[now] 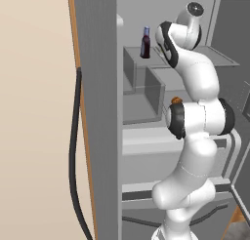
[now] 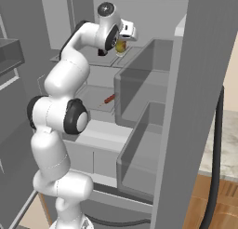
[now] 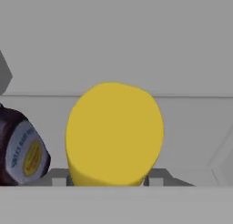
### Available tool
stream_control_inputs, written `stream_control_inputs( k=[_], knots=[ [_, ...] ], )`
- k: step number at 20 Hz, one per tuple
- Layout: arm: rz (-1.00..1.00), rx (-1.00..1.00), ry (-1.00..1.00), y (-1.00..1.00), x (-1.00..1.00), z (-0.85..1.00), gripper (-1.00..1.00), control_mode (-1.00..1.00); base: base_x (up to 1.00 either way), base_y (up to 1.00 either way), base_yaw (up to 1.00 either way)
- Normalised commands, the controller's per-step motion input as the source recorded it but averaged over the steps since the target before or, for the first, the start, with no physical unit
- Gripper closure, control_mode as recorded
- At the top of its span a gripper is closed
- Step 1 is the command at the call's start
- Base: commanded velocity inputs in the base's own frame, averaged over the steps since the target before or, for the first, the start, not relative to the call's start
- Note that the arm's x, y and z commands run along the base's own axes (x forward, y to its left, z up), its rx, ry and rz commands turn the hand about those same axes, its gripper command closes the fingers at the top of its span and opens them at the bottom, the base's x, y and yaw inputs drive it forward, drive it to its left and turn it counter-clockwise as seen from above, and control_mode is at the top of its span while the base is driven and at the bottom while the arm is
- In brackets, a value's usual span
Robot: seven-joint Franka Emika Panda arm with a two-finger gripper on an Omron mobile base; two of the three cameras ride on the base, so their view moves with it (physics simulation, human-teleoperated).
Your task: Place the condiment bottle and mustard from the counter to the top shelf of the fridge. If the existing items in the fridge are on the top shelf, move them to other shelves.
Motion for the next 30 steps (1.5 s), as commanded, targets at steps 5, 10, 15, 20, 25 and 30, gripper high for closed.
stream_control_inputs(
  k=[5, 10, 15, 20, 25, 30],
  knots=[
    [0.00, -0.03, 0.07, -0.07, 0.00, -0.49, 1.00, -1.00, 0.00, 0.00, 0.00],
    [0.00, -0.09, 0.04, 0.00, 0.00, -0.36, 1.00, -1.00, 0.00, 0.00, 0.00],
    [0.00, -0.02, 0.02, 0.05, 0.00, -0.03, 1.00, -1.00, 0.00, 0.00, 0.00],
    [0.00, 0.00, -0.07, 0.00, -0.30, 0.00, 1.00, -1.00, 0.00, 0.00, 0.00],
    [0.00, 0.00, -0.36, 0.00, -1.00, 0.00, -1.00, -1.00, 0.00, 0.00, 0.00],
    [0.00, 0.00, -0.62, 0.00, -1.00, 0.00, -1.00, -1.00, 0.00, 0.00, 0.00]
  ],
)
